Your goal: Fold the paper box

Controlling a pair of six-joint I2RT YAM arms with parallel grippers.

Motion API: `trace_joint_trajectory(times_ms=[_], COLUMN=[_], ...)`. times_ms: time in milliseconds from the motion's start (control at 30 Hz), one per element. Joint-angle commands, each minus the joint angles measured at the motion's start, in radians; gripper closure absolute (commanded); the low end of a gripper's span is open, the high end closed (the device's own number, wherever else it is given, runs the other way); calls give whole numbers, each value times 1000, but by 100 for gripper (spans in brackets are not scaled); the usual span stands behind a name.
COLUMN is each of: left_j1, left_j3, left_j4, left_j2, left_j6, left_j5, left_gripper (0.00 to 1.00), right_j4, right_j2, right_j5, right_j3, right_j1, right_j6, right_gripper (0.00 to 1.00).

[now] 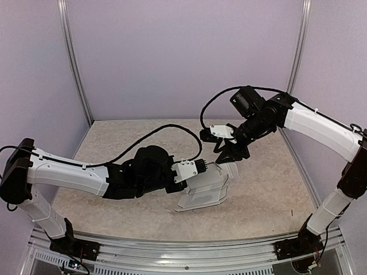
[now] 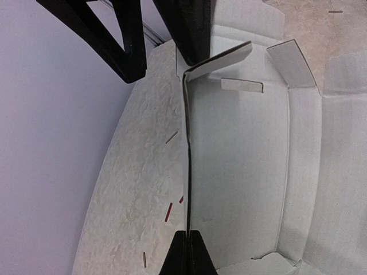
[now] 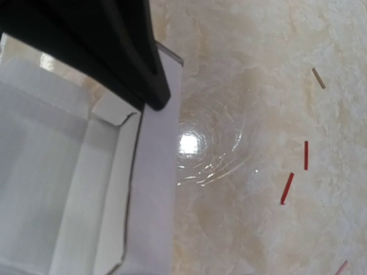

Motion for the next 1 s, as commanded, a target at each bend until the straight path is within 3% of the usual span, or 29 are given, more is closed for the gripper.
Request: trace_joint_trajectory(times_ms=[0,400,767,967], left_j1=[-5,-8,-3,-1], left_j3=[15,15,30,31], left_j4=[47,47,60,57], left_j2=[-20,-35,-49,-46], left_j6=[-16,-30,-60,-61], left_j5=[27,53,94,97], left_gripper=[100,100,100,100], right_j4=[-10,59,74,92], right_j2=[7,5,-26,-30], right_j5=[-19,4,-18,-4], right_j3=[-20,-37,-48,-38], right_j1=[17,36,42,43], right_j6=[-9,-16,-57,-36], right_gripper=[60,69,71,80])
